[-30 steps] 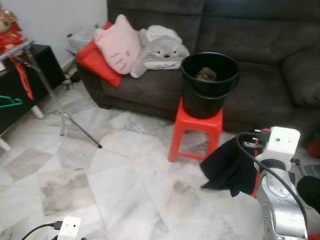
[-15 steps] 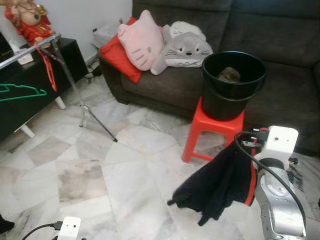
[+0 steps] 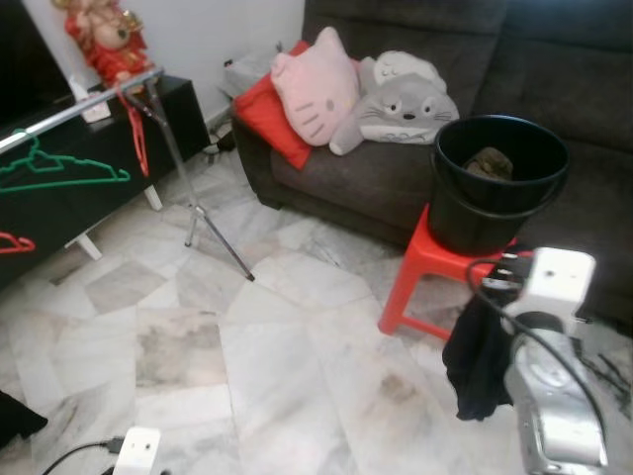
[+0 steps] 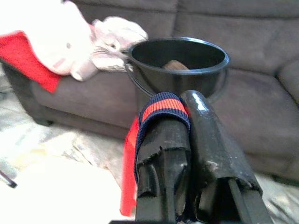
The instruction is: Hang hanger
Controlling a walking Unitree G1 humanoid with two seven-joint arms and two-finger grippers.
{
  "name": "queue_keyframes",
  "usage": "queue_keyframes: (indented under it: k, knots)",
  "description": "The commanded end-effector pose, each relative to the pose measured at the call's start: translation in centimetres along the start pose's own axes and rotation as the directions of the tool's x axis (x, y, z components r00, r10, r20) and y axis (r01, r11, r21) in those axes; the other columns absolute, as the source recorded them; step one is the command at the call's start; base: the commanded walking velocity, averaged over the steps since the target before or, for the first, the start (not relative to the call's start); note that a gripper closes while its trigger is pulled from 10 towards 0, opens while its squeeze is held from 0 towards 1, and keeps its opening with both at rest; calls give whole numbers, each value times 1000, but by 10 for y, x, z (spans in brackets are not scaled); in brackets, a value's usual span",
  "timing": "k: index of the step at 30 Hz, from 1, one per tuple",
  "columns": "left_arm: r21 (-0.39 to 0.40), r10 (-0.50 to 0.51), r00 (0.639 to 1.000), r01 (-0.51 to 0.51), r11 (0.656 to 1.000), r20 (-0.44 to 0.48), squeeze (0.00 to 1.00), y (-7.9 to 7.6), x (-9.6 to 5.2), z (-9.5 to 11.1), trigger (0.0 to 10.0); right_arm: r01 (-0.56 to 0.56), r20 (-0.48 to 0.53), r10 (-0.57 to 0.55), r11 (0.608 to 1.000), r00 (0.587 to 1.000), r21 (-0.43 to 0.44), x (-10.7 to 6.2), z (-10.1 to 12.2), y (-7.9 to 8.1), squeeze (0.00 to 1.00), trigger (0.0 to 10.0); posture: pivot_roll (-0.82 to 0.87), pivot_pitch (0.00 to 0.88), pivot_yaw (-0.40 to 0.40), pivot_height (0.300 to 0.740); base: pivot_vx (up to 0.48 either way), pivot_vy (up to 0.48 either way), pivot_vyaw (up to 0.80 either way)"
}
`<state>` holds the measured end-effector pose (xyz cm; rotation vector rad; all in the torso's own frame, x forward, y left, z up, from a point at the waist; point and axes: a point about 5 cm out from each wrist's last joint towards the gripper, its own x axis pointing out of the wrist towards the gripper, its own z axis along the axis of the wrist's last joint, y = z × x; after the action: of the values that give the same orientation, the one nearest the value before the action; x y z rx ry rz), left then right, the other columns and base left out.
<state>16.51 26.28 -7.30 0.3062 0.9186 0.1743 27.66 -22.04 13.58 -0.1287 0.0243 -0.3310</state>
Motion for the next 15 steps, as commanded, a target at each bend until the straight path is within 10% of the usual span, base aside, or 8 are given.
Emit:
queue_keyframes:
  k: [1, 15]
  knots:
    - [-8, 6, 1000, -6, 1000, -31, 0, 0, -2, -7, 10000, 2, 30, -2, 1000, 1000, -5, 2, 6, -2, 0, 10000, -183, 0, 30, 740, 0, 0, 563]
    - [-9, 5, 999, -5, 1000, -35, 0, 0, -2, -9, 10000, -13, 36, 13, 1000, 999, -11, 4, 7, 0, 0, 10000, -184, 0, 29, 740, 0, 0, 568]
